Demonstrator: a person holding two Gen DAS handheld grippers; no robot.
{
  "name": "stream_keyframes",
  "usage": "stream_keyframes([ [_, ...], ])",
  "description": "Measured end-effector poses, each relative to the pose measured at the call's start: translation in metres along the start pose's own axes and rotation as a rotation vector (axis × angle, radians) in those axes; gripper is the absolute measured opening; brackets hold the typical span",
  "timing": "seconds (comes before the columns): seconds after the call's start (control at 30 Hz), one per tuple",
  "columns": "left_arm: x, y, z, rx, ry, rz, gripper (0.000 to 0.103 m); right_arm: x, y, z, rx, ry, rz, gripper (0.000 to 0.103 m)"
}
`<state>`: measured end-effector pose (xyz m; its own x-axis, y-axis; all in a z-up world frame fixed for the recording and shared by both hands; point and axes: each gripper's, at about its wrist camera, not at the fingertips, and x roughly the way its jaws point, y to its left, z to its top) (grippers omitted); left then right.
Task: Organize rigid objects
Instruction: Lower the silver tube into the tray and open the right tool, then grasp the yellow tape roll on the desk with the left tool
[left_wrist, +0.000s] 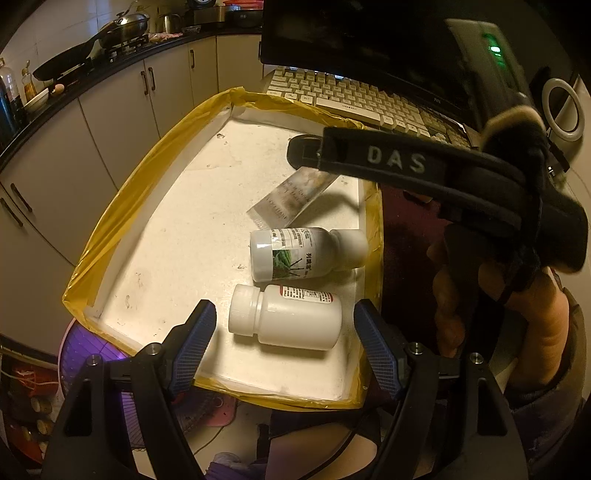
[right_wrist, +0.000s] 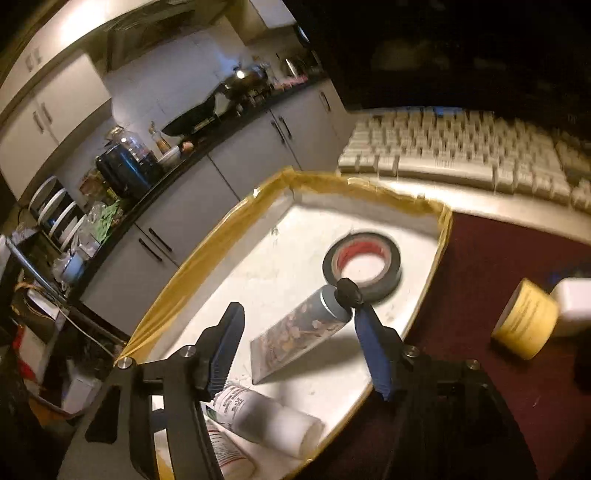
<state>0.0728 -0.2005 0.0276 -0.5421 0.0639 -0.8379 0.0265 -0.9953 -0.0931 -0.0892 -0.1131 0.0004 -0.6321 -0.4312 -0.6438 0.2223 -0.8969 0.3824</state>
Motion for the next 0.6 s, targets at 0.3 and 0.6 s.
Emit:
stream_keyframes([
  [0.3, -0.001, 0.000, 0.000, -0.012, -0.001, -0.003, 0.077, -0.019, 0.013, -0.012, -0.225, -0.138, -0.151, 0.065],
  [0.6, -0.012, 0.008, 0.003, -0.058, -0.030, -0.005, 0.077, -0.050, -0.022, -0.020, -0.076, -0.139, -0.115, 0.066],
])
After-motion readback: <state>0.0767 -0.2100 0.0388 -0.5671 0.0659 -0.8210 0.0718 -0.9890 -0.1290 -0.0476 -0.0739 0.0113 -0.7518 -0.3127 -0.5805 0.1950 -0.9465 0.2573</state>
